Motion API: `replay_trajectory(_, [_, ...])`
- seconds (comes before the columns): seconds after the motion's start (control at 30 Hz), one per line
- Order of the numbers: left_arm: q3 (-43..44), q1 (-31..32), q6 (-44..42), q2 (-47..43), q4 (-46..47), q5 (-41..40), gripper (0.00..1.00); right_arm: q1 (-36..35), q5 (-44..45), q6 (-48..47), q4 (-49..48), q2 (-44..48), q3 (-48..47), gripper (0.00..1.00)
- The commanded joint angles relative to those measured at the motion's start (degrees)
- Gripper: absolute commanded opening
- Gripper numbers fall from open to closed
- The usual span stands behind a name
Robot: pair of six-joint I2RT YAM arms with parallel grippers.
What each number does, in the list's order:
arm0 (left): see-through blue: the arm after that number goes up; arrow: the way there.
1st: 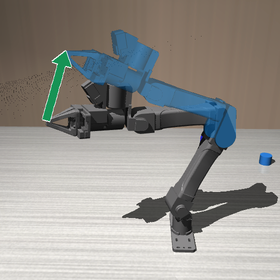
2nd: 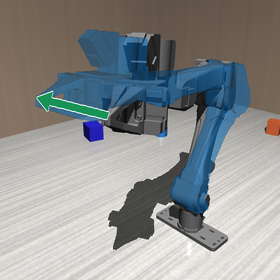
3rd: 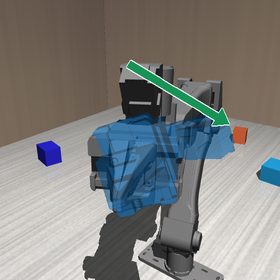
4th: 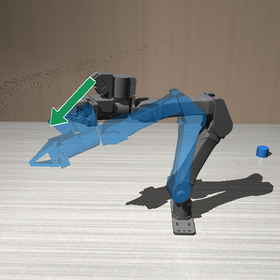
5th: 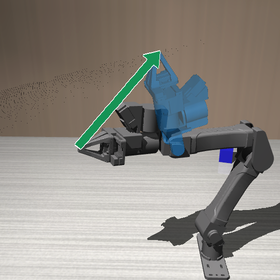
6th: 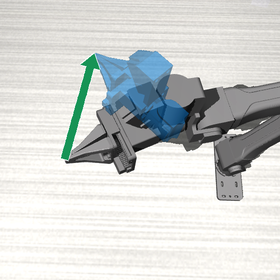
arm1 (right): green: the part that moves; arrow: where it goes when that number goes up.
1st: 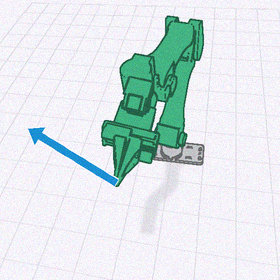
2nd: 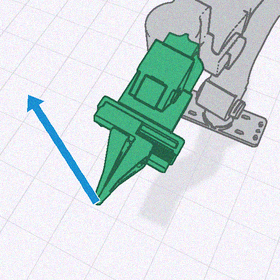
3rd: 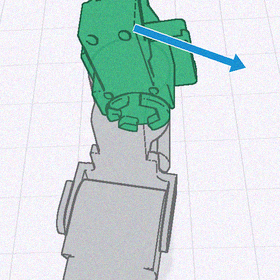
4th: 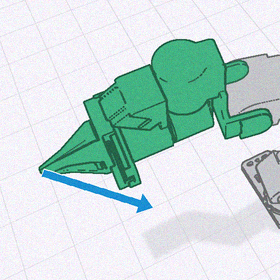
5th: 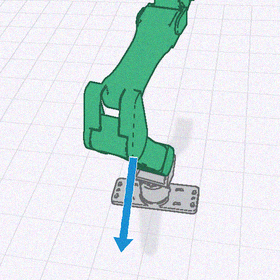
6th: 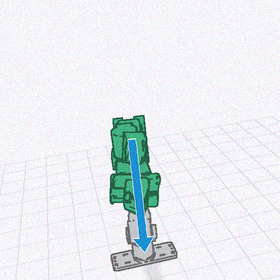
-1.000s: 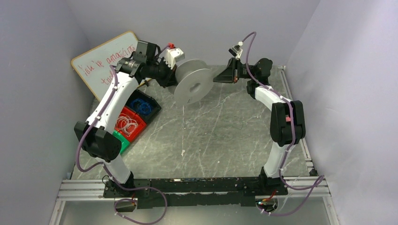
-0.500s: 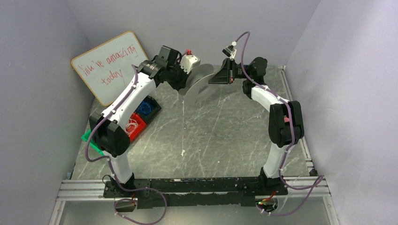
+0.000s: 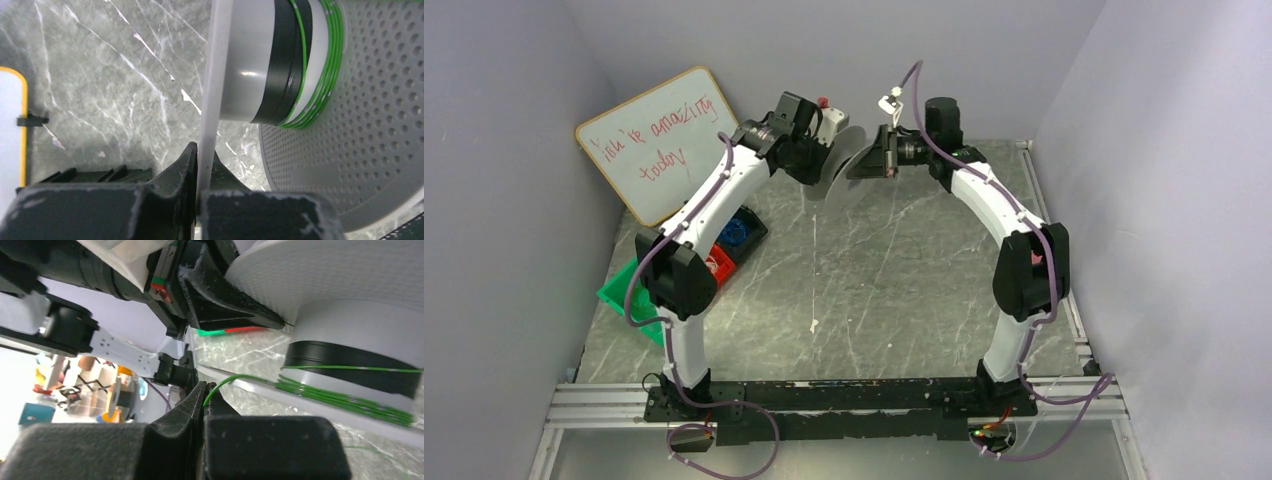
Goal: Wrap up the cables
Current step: Wrap the cable around the cable reel.
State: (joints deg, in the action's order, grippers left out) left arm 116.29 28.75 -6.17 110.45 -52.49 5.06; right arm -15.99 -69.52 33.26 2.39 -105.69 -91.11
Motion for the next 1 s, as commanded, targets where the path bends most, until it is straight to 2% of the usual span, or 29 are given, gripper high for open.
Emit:
replay_trajectory(0.0, [5.68,-1.07,10.62,2.82,1.08,-6.37,0.02,-4.41,2.71,-19.49,19.91,3.21,-4.12,0.04])
replay_trajectory(0.2, [10.23,-1.25,14.97,5.59,-0.43,-8.50,0.02,-9.82,6.94,-30.19,29.60,2.53,-7.67,0.04])
replay_trajectory(0.37, [11.32,-3.19,19.62,5.37,0.52,-7.26,0.02,-12.16,8.22,-32.88,31.85,1.32,-7.75,0.04])
replay_trajectory(0.43, [11.46,-5.59,22.25,4.64,1.42,-3.17,0.02,-12.22,8.26,-32.78,31.55,0.77,-7.27,0.04])
replay_trajectory(0.57, [9.53,-13.26,28.95,1.91,5.65,10.88,0.02,-12.22,8.29,-32.36,30.51,0.04,-5.91,0.04])
replay_trajectory(0.8, [3.55,-20.53,33.34,-2.55,15.57,28.94,0.02,-11.44,6.68,-31.04,29.82,-3.06,-5.69,0.03])
replay_trajectory(0.97, [0.31,-24.96,34.60,-4.55,20.94,41.05,0.02,-8.41,4.35,-27.04,25.98,-4.26,-4.07,0.03])
